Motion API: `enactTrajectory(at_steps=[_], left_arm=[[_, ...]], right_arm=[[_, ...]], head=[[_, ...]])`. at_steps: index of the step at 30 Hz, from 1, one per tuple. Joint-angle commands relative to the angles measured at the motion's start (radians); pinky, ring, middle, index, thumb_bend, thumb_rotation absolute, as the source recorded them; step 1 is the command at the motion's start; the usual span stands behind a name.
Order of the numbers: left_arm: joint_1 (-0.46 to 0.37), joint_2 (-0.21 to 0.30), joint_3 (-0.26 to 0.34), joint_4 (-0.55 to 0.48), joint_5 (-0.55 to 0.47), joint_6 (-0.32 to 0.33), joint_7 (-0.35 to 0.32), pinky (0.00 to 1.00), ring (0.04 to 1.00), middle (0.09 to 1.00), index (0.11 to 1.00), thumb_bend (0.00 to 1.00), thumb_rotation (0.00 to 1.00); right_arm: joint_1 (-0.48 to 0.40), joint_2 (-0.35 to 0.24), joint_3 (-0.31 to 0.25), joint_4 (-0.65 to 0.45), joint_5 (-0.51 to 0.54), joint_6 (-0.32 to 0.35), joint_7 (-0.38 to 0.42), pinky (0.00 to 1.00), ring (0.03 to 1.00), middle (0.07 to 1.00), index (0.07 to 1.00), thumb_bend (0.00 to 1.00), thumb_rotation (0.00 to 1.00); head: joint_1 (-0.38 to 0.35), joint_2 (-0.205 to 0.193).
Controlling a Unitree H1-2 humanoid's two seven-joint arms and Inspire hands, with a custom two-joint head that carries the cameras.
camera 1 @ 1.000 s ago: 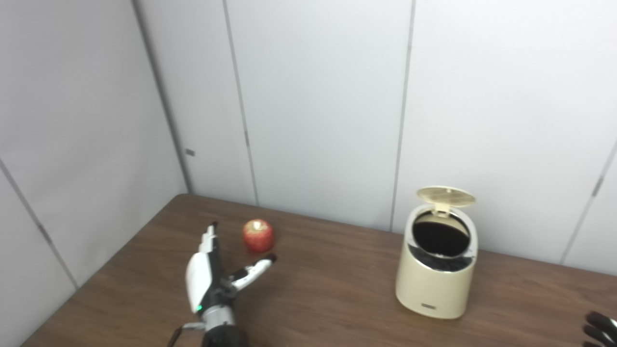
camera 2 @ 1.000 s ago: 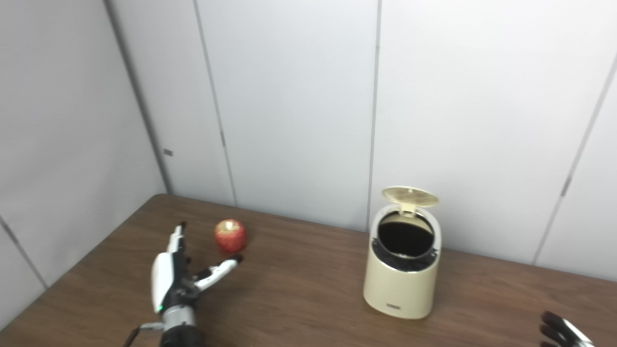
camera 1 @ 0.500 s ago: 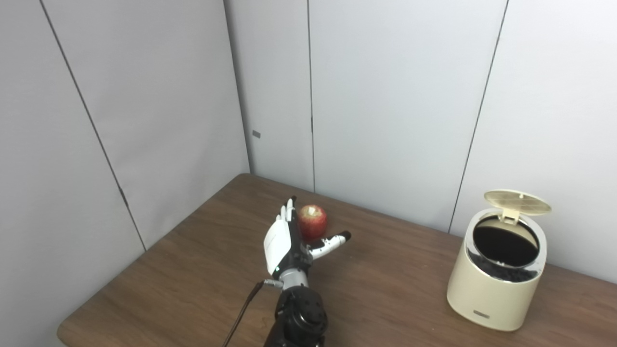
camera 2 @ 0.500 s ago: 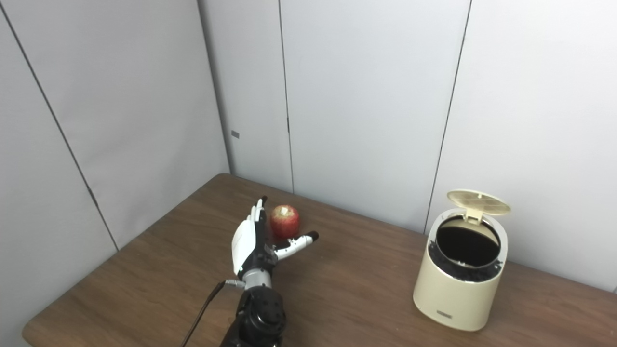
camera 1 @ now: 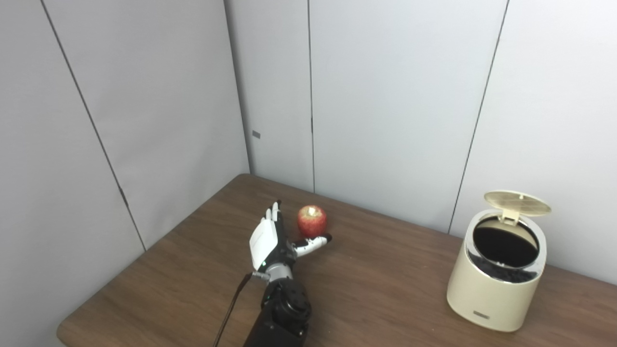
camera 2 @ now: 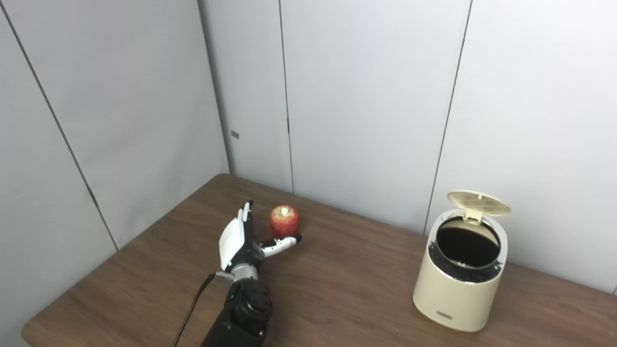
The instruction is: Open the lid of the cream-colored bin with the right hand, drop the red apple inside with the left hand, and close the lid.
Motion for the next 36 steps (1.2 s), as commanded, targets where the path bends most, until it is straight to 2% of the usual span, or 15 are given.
enactTrajectory(at_steps=[1, 6, 9, 16, 20, 25, 27, 32, 36], left_arm=[[-0.069, 0.034, -0.014, 0.008, 0.021, -0.031, 0.033, 1.00, 1.000, 1.000, 1.000, 1.00, 0.33], [-0.106, 0.064, -0.027, 0.059, 0.017, -0.040, 0.043, 1.00, 1.000, 1.000, 1.000, 1.00, 0.31], [-0.128, 0.085, -0.037, 0.088, 0.017, -0.053, 0.046, 0.99, 1.000, 1.000, 1.000, 1.00, 0.30], [-0.146, 0.108, -0.060, 0.111, -0.004, -0.066, 0.015, 0.99, 1.000, 1.000, 1.000, 1.00, 0.28], [-0.165, 0.120, -0.073, 0.177, -0.002, -0.066, 0.023, 0.97, 1.000, 1.000, 0.998, 1.00, 0.28], [-0.189, 0.130, -0.091, 0.238, 0.001, -0.055, 0.028, 0.99, 1.000, 0.999, 0.985, 1.00, 0.25], [-0.193, 0.137, -0.103, 0.250, -0.003, -0.055, 0.008, 0.99, 0.997, 0.996, 0.985, 1.00, 0.24], [-0.192, 0.168, -0.175, 0.255, 0.016, -0.046, -0.063, 0.91, 0.952, 0.965, 0.960, 1.00, 0.19], [-0.199, 0.175, -0.205, 0.275, 0.014, -0.048, -0.074, 0.88, 0.923, 0.931, 0.934, 1.00, 0.15]], right_arm=[[0.007, 0.028, 0.012, 0.016, 0.007, -0.018, -0.001, 0.52, 0.647, 0.693, 0.680, 0.49, 0.80], [0.002, 0.029, 0.015, 0.023, -0.008, -0.025, -0.002, 0.49, 0.629, 0.678, 0.666, 0.56, 0.83], [-0.003, 0.036, 0.015, 0.034, -0.005, -0.033, -0.003, 0.51, 0.643, 0.686, 0.670, 0.58, 0.82], [-0.004, 0.047, 0.023, 0.035, -0.018, -0.045, -0.006, 0.52, 0.658, 0.697, 0.679, 0.60, 0.84], [-0.002, 0.051, 0.023, 0.030, -0.026, -0.041, -0.009, 0.51, 0.659, 0.703, 0.691, 0.59, 0.85], [0.001, 0.057, 0.027, 0.019, -0.018, -0.053, -0.004, 0.55, 0.688, 0.723, 0.707, 0.61, 0.85], [0.003, 0.059, 0.028, 0.014, -0.025, -0.049, -0.007, 0.56, 0.690, 0.727, 0.710, 0.60, 0.85], [0.004, 0.063, 0.026, 0.007, -0.030, -0.046, -0.010, 0.56, 0.694, 0.729, 0.713, 0.59, 0.84], [0.006, 0.064, 0.021, 0.000, -0.025, -0.034, -0.010, 0.55, 0.687, 0.724, 0.708, 0.61, 0.85]], head=[[-0.004, -0.001], [-0.026, 0.000], [-0.032, -0.003], [-0.069, -0.007], [-0.079, -0.008], [-0.087, -0.005], [-0.089, -0.006], [-0.086, -0.008], [-0.092, -0.006]])
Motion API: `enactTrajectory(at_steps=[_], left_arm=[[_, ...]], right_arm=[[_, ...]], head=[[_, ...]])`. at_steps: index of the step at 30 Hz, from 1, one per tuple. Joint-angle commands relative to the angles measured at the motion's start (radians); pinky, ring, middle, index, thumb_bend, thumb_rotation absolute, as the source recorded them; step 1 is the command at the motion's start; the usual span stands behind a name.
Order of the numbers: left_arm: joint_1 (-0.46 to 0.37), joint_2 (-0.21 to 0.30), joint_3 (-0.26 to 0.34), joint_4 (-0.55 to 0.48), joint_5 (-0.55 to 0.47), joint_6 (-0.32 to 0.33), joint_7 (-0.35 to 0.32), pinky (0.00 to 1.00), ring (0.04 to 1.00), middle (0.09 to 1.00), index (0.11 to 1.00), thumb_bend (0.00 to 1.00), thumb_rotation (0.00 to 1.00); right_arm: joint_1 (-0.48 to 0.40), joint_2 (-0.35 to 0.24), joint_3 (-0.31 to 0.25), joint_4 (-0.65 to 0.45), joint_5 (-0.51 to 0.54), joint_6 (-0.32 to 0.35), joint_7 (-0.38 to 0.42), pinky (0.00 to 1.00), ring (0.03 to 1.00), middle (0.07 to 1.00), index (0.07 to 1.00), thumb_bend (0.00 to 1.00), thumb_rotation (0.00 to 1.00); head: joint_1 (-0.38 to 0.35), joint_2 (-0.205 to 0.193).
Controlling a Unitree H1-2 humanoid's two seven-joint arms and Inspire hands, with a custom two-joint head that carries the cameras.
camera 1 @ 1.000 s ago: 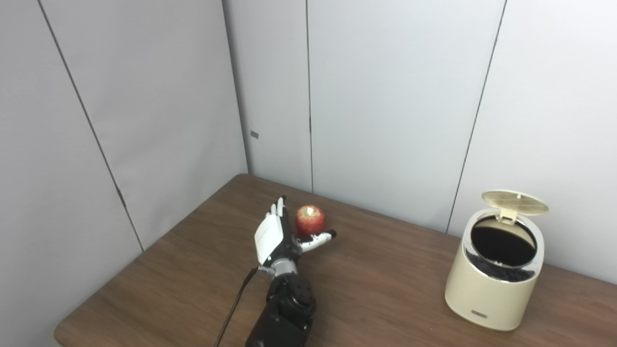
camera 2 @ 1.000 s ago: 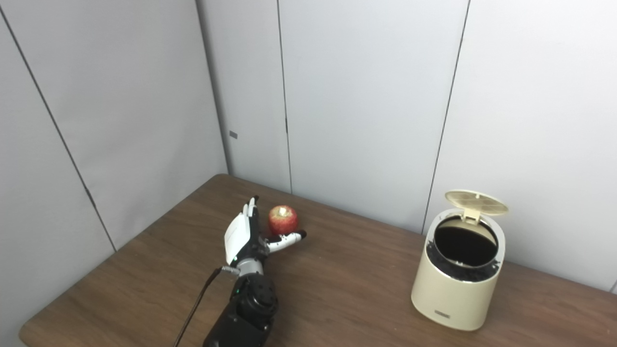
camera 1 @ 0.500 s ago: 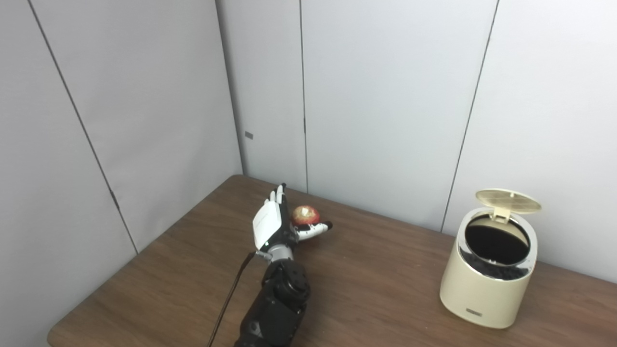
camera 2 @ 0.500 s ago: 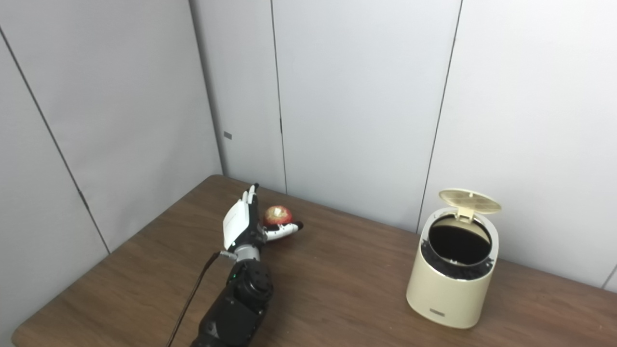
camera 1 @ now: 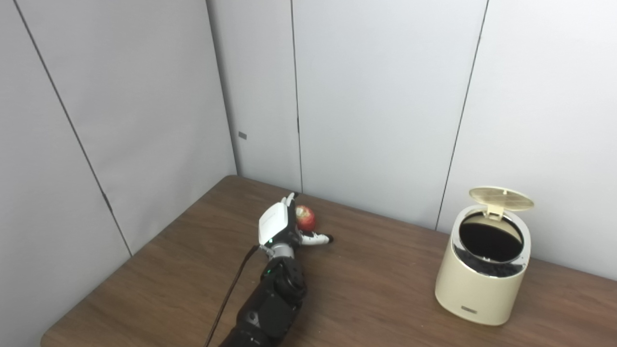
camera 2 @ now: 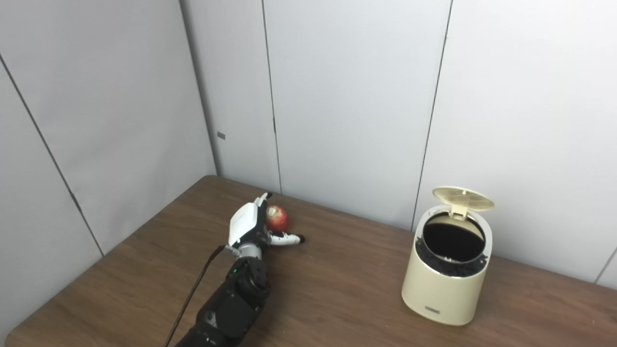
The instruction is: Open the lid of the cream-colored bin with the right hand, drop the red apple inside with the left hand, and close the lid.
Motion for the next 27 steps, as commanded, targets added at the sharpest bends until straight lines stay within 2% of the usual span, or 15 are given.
enactTrajectory(at_steps=[1, 5, 7, 8, 9, 10, 11, 12, 14, 19, 27], left_arm=[[-0.060, 0.027, -0.009, 0.011, 0.017, -0.010, 0.001, 0.86, 0.916, 0.926, 0.931, 1.00, 0.14], [-0.073, 0.038, -0.031, 0.029, 0.005, -0.014, -0.041, 0.74, 0.865, 0.897, 0.897, 1.00, 0.13], [-0.082, 0.045, -0.049, 0.036, 0.012, -0.008, -0.060, 0.63, 0.754, 0.808, 0.810, 1.00, 0.09], [-0.086, 0.046, -0.060, 0.040, 0.022, -0.007, -0.060, 0.53, 0.656, 0.728, 0.739, 0.99, 0.04], [-0.090, 0.049, -0.073, 0.046, 0.034, -0.008, -0.056, 0.40, 0.496, 0.583, 0.635, 0.94, 0.02], [-0.091, 0.052, -0.081, 0.051, 0.041, -0.011, -0.052, 0.35, 0.447, 0.519, 0.573, 0.74, 0.01], [-0.098, 0.057, -0.102, 0.066, 0.067, -0.001, -0.042, 0.33, 0.421, 0.486, 0.541, 0.63, 0.00], [-0.106, 0.062, -0.125, 0.085, 0.098, 0.013, -0.030, 0.32, 0.420, 0.494, 0.512, 0.56, 0.00], [-0.117, 0.070, -0.154, 0.108, 0.136, 0.035, -0.019, 0.29, 0.391, 0.476, 0.521, 0.51, 0.00], [-0.138, 0.080, -0.198, 0.124, 0.184, 0.090, -0.031, 0.23, 0.368, 0.454, 0.551, 0.49, 0.00], [-0.137, 0.074, -0.202, 0.124, 0.182, 0.066, -0.025, 0.23, 0.370, 0.452, 0.536, 0.50, 0.00]], right_arm=[[0.020, 0.036, 0.010, -0.002, 0.000, -0.014, -0.015, 0.55, 0.685, 0.722, 0.707, 0.61, 0.85], [0.028, 0.045, 0.006, -0.023, 0.012, 0.004, -0.014, 0.53, 0.666, 0.706, 0.690, 0.61, 0.82], [0.029, 0.047, 0.006, -0.021, 0.008, 0.002, -0.015, 0.52, 0.661, 0.703, 0.688, 0.61, 0.82], [0.030, 0.048, 0.006, -0.022, 0.005, 0.002, -0.016, 0.52, 0.659, 0.702, 0.687, 0.61, 0.82], [0.029, 0.050, 0.006, -0.024, 0.003, 0.005, -0.017, 0.52, 0.659, 0.702, 0.686, 0.62, 0.82], [0.029, 0.053, 0.006, -0.024, 0.002, 0.005, -0.019, 0.52, 0.657, 0.701, 0.684, 0.63, 0.82], [0.029, 0.057, 0.006, -0.030, 0.004, 0.009, -0.020, 0.52, 0.657, 0.700, 0.684, 0.63, 0.82], [0.031, 0.062, 0.005, -0.035, 0.011, 0.016, -0.020, 0.52, 0.656, 0.700, 0.681, 0.64, 0.82], [0.035, 0.070, 0.002, -0.044, 0.021, 0.028, -0.019, 0.52, 0.657, 0.700, 0.678, 0.66, 0.81], [0.038, 0.081, -0.004, -0.066, 0.037, 0.042, -0.014, 0.53, 0.663, 0.704, 0.680, 0.64, 0.79], [0.032, 0.076, 0.000, -0.052, 0.031, 0.027, -0.011, 0.54, 0.667, 0.707, 0.684, 0.62, 0.79]], head=[[-0.004, -0.004], [-0.009, -0.002], [-0.016, -0.007], [-0.018, -0.005], [-0.021, -0.008], [-0.028, -0.008], [-0.031, -0.013], [-0.032, -0.013], [-0.035, -0.014], [-0.040, -0.014], [-0.051, -0.019]])
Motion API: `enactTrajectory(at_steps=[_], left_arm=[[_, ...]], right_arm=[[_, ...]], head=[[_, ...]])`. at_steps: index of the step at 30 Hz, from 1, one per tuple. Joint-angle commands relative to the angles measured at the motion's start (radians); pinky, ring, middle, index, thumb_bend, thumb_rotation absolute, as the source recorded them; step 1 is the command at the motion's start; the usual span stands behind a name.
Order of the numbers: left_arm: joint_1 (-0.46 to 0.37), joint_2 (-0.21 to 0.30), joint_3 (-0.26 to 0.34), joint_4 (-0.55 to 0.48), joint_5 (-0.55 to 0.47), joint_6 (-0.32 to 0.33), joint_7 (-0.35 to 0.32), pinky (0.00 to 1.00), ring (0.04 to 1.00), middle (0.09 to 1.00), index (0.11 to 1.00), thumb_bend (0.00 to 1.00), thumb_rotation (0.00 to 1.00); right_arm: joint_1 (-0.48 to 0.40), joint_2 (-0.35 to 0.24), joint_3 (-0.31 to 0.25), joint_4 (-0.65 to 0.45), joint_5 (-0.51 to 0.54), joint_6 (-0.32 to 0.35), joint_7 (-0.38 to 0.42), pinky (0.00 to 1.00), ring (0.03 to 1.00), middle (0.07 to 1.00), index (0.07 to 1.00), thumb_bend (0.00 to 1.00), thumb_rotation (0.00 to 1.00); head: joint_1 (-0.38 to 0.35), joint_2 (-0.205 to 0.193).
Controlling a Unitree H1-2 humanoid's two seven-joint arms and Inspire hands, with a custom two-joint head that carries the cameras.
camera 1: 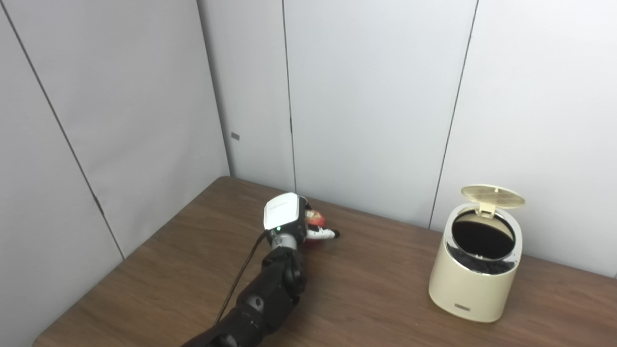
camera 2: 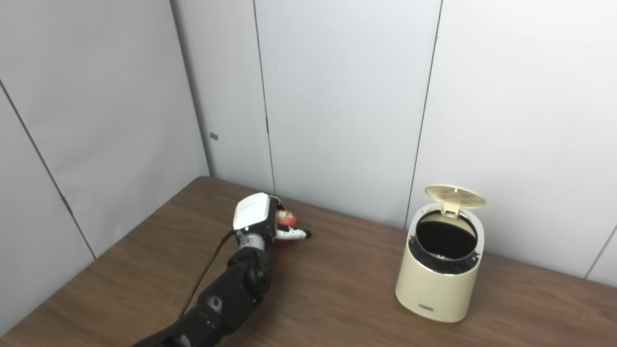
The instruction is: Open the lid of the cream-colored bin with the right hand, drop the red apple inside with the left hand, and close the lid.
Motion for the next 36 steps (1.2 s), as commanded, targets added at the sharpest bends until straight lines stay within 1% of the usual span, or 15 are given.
enactTrajectory(at_steps=[1, 4, 7, 8, 10, 12, 14, 16, 18, 21, 22, 24, 28, 32, 36], left_arm=[[-0.032, 0.023, -0.005, -0.005, 0.015, -0.008, 0.004, 0.23, 0.371, 0.451, 0.537, 0.50, 0.00], [-0.017, 0.031, -0.002, -0.025, 0.008, -0.021, -0.005, 0.23, 0.371, 0.445, 0.534, 0.50, 0.00], [-0.003, 0.040, 0.013, -0.076, -0.007, -0.022, -0.034, 0.25, 0.381, 0.461, 0.518, 0.50, 0.00], [0.007, 0.046, 0.017, -0.110, -0.016, -0.029, -0.053, 0.26, 0.385, 0.465, 0.515, 0.50, 0.00], [0.032, 0.052, 0.029, -0.181, -0.033, -0.044, -0.079, 0.29, 0.407, 0.481, 0.495, 0.50, 0.00], [0.070, 0.047, 0.048, -0.268, -0.050, -0.056, -0.092, 0.29, 0.411, 0.478, 0.496, 0.50, 0.00], [0.101, 0.041, 0.063, -0.328, -0.062, -0.077, -0.092, 0.29, 0.415, 0.479, 0.497, 0.50, 0.00], [0.137, 0.030, 0.082, -0.392, -0.075, -0.103, -0.088, 0.28, 0.396, 0.470, 0.493, 0.50, 0.00], [0.173, 0.019, 0.099, -0.465, -0.092, -0.135, -0.089, 0.28, 0.395, 0.474, 0.491, 0.50, 0.00], [0.224, -0.006, 0.122, -0.569, -0.127, -0.204, -0.094, 0.30, 0.413, 0.483, 0.485, 0.50, 0.00], [0.236, -0.013, 0.126, -0.592, -0.132, -0.220, -0.097, 0.31, 0.423, 0.486, 0.482, 0.50, 0.00], [0.256, -0.020, 0.128, -0.633, -0.128, -0.242, -0.107, 0.32, 0.428, 0.490, 0.481, 0.50, 0.00], [0.283, -0.035, 0.119, -0.706, -0.104, -0.255, -0.136, 0.34, 0.441, 0.490, 0.476, 0.50, 0.00], [0.289, -0.055, 0.113, -0.740, -0.108, -0.318, -0.137, 0.34, 0.439, 0.484, 0.480, 0.50, 0.00], [0.284, -0.086, 0.105, -0.765, -0.102, -0.322, -0.156, 0.33, 0.438, 0.483, 0.482, 0.50, 0.00]], right_arm=[[0.002, 0.006, 0.005, 0.017, -0.002, -0.019, -0.004, 0.54, 0.670, 0.708, 0.687, 0.62, 0.79], [0.000, 0.011, 0.012, 0.022, -0.030, -0.018, -0.013, 0.54, 0.674, 0.710, 0.691, 0.61, 0.79], [-0.002, 0.026, 0.022, 0.015, -0.052, 0.000, -0.020, 0.55, 0.680, 0.714, 0.694, 0.58, 0.80], [-0.002, 0.029, 0.027, 0.008, -0.048, 0.007, -0.013, 0.55, 0.681, 0.715, 0.695, 0.57, 0.80], [-0.002, 0.040, 0.035, -0.007, -0.062, 0.019, -0.014, 0.57, 0.701, 0.738, 0.716, 0.50, 0.78], [-0.005, 0.052, 0.043, 0.005, -0.092, -0.005, -0.030, 0.57, 0.695, 0.736, 0.721, 0.44, 0.75], [-0.007, 0.055, 0.051, 0.022, -0.114, -0.037, -0.042, 0.57, 0.690, 0.733, 0.723, 0.40, 0.72], [-0.010, 0.053, 0.066, 0.041, -0.139, -0.081, -0.053, 0.60, 0.705, 0.737, 0.728, 0.31, 0.63], [-0.012, 0.054, 0.077, 0.046, -0.170, -0.102, -0.070, 0.60, 0.706, 0.733, 0.726, 0.27, 0.55], [-0.009, 0.069, 0.089, 0.015, -0.208, -0.071, -0.086, 0.61, 0.706, 0.729, 0.724, 0.23, 0.42], [-0.008, 0.073, 0.093, 0.006, -0.215, -0.062, -0.089, 0.60, 0.701, 0.727, 0.723, 0.22, 0.34], [-0.009, 0.084, 0.103, -0.005, -0.234, -0.049, -0.097, 0.60, 0.700, 0.727, 0.724, 0.21, 0.28], [-0.012, 0.112, 0.113, -0.006, -0.251, -0.026, -0.115, 0.61, 0.708, 0.729, 0.723, 0.21, 0.28], [-0.021, 0.137, 0.112, -0.014, -0.235, 0.023, -0.109, 0.63, 0.719, 0.733, 0.727, 0.23, 0.22], [-0.031, 0.145, 0.118, -0.008, -0.236, 0.037, -0.110, 0.63, 0.715, 0.727, 0.729, 0.23, 0.19]], head=[[0.000, 0.000], [-0.036, -0.005], [-0.103, 0.013], [-0.116, 0.012], [-0.160, 0.014], [-0.226, -0.002], [-0.256, -0.011], [-0.294, -0.017], [-0.330, -0.016], [-0.375, -0.021], [-0.375, -0.021], [-0.394, -0.023], [-0.410, -0.013], [-0.412, 0.001], [-0.423, -0.002]])
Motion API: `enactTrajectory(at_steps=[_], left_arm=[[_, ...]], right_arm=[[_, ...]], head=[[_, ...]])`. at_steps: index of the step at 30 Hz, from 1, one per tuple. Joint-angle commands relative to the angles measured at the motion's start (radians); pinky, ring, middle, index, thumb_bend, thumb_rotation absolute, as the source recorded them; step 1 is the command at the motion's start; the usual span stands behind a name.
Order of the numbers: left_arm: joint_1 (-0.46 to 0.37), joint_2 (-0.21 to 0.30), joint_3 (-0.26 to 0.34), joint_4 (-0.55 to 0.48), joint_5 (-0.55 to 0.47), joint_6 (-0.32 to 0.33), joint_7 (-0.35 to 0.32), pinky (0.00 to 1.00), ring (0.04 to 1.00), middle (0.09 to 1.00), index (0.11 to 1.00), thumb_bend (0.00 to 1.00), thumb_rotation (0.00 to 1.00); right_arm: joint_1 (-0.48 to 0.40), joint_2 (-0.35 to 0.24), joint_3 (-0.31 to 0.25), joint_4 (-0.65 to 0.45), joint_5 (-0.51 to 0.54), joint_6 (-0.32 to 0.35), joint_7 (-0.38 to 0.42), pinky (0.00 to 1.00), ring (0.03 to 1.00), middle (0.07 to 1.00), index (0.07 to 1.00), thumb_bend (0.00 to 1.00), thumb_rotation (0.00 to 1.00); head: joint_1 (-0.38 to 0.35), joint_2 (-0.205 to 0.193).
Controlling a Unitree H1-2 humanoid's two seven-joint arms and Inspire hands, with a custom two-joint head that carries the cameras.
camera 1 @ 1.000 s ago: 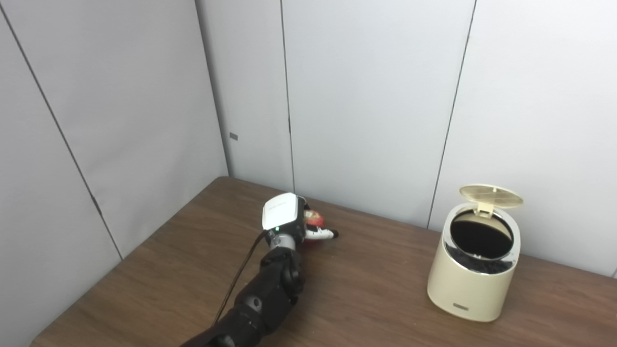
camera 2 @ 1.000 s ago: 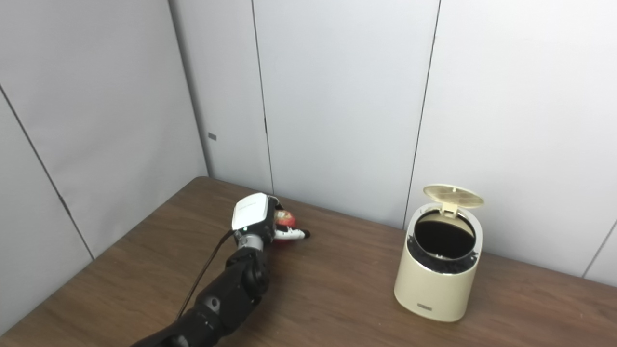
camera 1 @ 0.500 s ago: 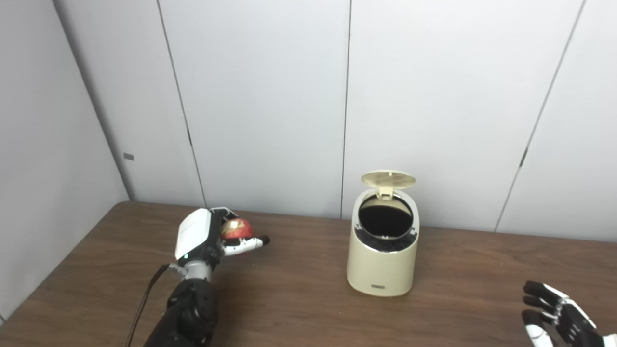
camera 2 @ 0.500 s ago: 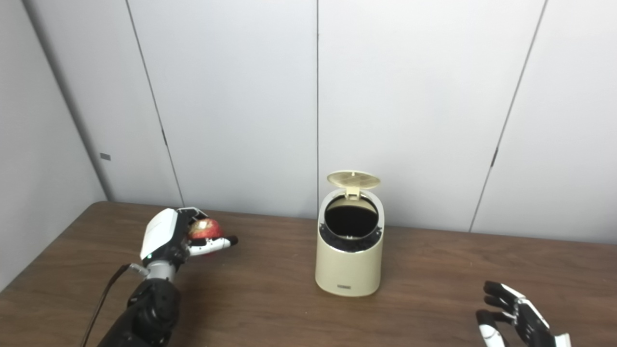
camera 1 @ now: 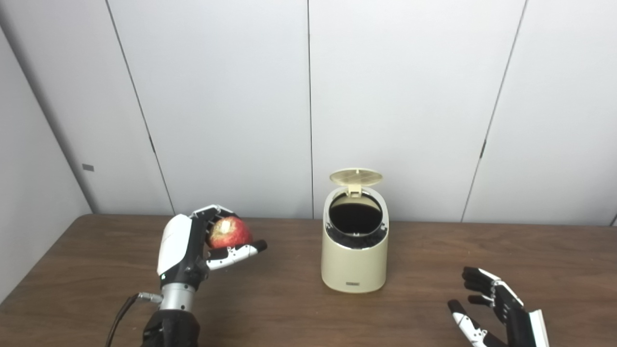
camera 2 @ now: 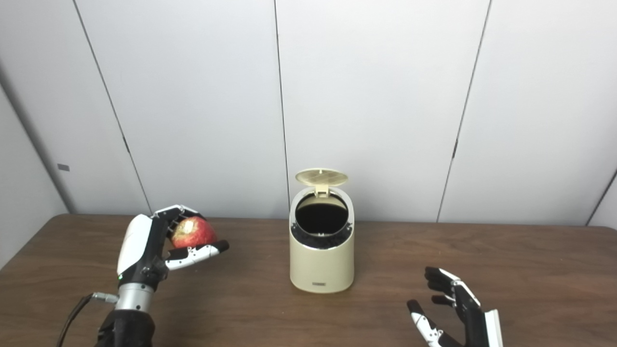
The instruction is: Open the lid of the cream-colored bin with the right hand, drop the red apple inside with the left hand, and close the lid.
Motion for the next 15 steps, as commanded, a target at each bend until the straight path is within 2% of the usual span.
enactTrajectory(at_steps=[1, 9, 15], left_arm=[[-0.035, -0.014, -0.006, -0.036, 0.017, -0.033, -0.001, 0.33, 0.439, 0.486, 0.479, 0.50, 0.00], [-0.048, -0.087, -0.032, -0.085, 0.027, -0.077, -0.013, 0.32, 0.422, 0.491, 0.484, 0.50, 0.00], [-0.058, -0.158, -0.049, -0.130, -0.008, -0.065, -0.055, 0.30, 0.417, 0.484, 0.490, 0.50, 0.00]], right_arm=[[-0.010, 0.017, 0.010, 0.013, -0.004, -0.007, -0.015, 0.63, 0.714, 0.727, 0.729, 0.23, 0.19], [-0.022, 0.027, 0.023, 0.030, -0.029, -0.005, -0.036, 0.59, 0.693, 0.721, 0.723, 0.24, 0.24], [-0.031, 0.030, 0.039, 0.058, -0.047, -0.023, -0.068, 0.58, 0.683, 0.712, 0.717, 0.24, 0.26]], head=[[-0.004, -0.001], [-0.049, 0.004], [-0.068, 0.002]])
